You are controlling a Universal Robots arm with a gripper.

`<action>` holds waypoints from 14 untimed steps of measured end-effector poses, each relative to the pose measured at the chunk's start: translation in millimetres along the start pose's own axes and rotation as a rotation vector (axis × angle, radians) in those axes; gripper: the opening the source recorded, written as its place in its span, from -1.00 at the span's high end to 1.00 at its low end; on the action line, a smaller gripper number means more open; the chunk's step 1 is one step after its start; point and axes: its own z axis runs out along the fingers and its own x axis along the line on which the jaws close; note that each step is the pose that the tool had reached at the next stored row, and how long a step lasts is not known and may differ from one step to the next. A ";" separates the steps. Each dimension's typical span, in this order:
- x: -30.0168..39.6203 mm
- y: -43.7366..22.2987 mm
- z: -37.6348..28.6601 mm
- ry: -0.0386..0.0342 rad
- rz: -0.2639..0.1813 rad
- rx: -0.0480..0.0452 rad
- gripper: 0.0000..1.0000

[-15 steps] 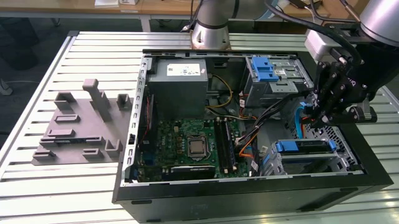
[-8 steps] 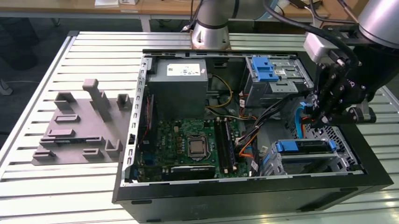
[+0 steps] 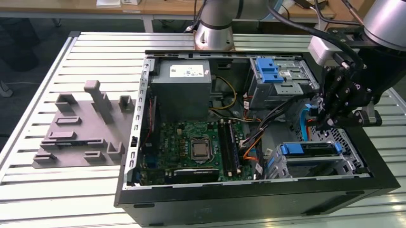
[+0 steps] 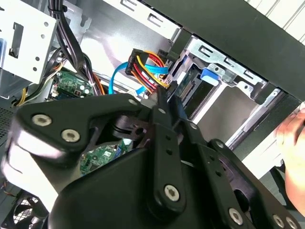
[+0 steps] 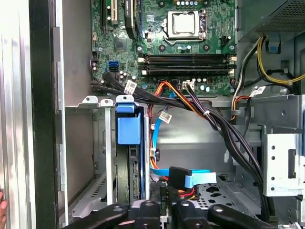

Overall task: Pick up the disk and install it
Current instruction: 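Insert the first disk wire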

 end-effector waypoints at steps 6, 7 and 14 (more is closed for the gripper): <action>0.0 0.0 0.0 0.0133 0.000 0.0005 0.79; 0.0 0.0 0.0 0.0138 0.000 0.0005 0.79; 0.0 0.0 0.0 0.0161 0.000 0.0006 0.79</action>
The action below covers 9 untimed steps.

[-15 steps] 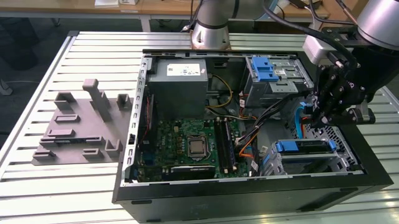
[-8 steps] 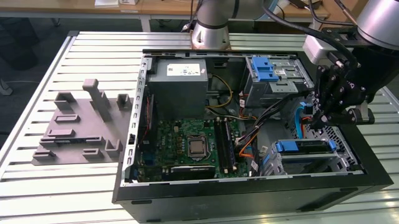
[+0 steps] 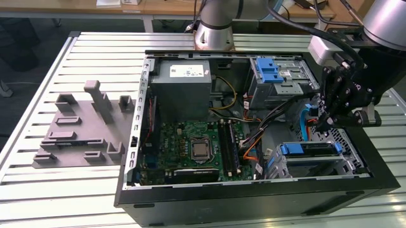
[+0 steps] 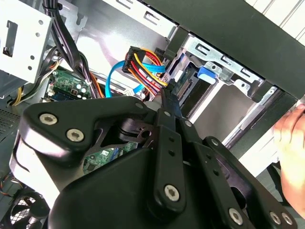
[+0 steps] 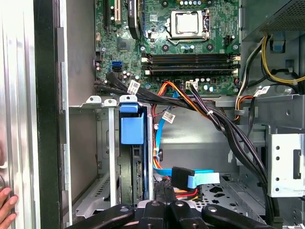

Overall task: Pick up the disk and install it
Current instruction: 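Insert the first disk wire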

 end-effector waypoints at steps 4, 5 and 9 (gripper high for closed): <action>0.0 0.0 0.0 0.0001 0.000 0.0000 0.79; 0.0 0.0 0.0 0.0001 0.000 0.0000 0.79; 0.0 0.0 0.0 0.0003 0.000 0.0000 0.79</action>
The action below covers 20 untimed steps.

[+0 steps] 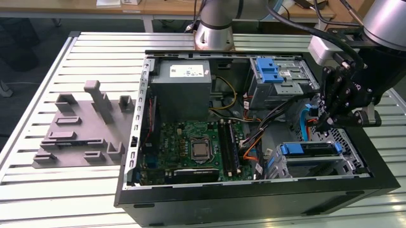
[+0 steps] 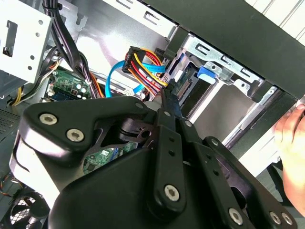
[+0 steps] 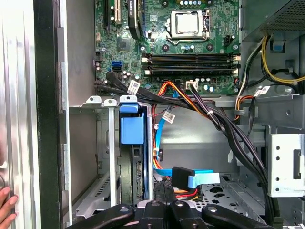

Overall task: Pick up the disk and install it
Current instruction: 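Insert the first disk wire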

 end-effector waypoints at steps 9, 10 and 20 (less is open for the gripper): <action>0.0 0.0 0.0 0.0003 0.000 0.0000 0.51; 0.0 0.0 0.0 0.0002 0.000 0.0000 0.51; 0.0 0.0 -0.1 0.0008 0.000 0.0001 0.51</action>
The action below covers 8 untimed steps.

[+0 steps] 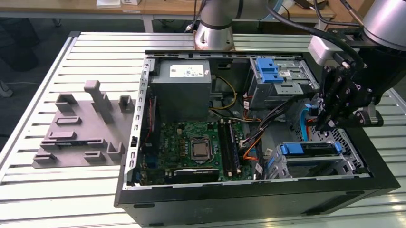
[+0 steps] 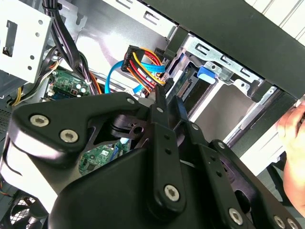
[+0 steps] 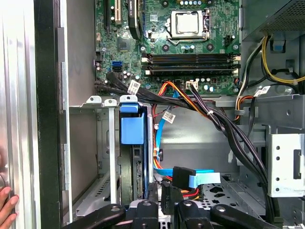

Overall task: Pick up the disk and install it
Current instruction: 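Insert the first disk wire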

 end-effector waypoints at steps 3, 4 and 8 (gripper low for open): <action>0.0 0.0 0.0 0.0000 0.000 0.0000 0.51; 0.0 0.0 0.0 0.0000 0.000 0.0000 0.50; 0.0 0.0 -0.1 0.0000 0.000 0.0000 0.25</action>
